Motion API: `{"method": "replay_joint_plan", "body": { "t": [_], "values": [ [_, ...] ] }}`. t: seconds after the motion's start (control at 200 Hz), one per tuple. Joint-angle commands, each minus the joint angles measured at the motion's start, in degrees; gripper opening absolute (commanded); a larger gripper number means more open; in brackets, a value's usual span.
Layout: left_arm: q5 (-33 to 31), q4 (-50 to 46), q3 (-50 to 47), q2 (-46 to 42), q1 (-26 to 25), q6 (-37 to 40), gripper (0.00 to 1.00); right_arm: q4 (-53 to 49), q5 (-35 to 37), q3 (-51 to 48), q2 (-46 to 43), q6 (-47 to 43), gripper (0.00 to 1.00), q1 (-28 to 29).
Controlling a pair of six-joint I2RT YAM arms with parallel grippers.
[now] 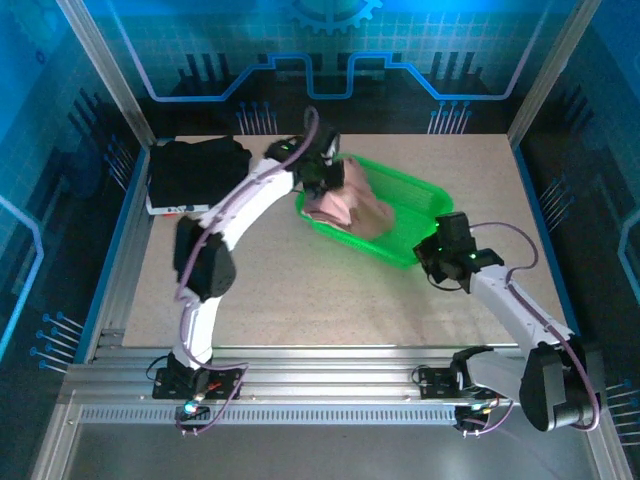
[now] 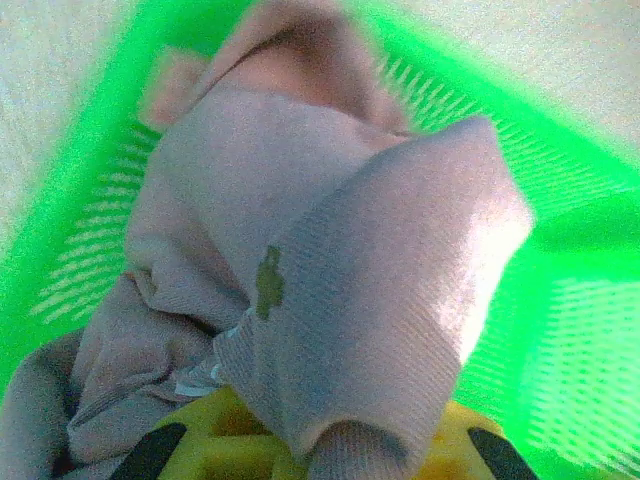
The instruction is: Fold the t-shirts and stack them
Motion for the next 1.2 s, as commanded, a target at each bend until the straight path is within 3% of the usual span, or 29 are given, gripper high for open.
{"method": "replay_joint_plan", "body": {
  "t": [0.0,0.24,0.48,0.725,0.91,1.035,1.1,1.11,1.155,1.196],
  "values": [
    [1.3,6.0,3.1,-15.7,0.8,-0.2,0.00,3.8,2.3,-1.5,-0.2,5.0,0.00,-5.2],
    [4.1,5.7,0.4,-30.1,0.8,-0.9,0.00,9.1,4.5,-0.5,5.7,10.3,0.00,-16.6],
    [5.2,6.0,-19.7,-39.2,0.7,-2.1,0.00,11.9,9.4,7.7,16.3,14.6,0.00,-21.9],
    [11.1,14.2,-37.5,-41.6,0.6,-8.3,0.00,11.2,13.1,16.0,26.3,22.1,0.00,-22.3],
    [18.3,18.8,-40.9,-38.1,0.5,-12.3,0.00,9.1,15.0,21.4,31.4,22.6,0.00,-22.6],
    [18.6,20.4,-43.8,-37.2,0.5,-13.5,0.00,8.9,14.1,22.9,32.9,22.2,0.00,-22.3],
    [18.9,21.0,-45.7,-36.0,1.8,-14.7,0.00,9.3,13.3,22.3,33.0,22.3,0.15,-22.3],
    [19.2,21.1,-45.9,-35.6,2.1,-15.1,0.01,9.6,13.1,22.1,33.0,22.3,0.19,-22.2],
    [21.2,21.9,-46.9,-33.9,3.7,-16.0,0.36,11.2,11.7,21.3,32.9,21.5,0.41,-22.4],
    [21.5,21.5,-47.1,-32.5,4.9,-15.8,0.57,12.4,9.7,20.8,32.6,20.2,0.58,-22.6]
  ]
}}
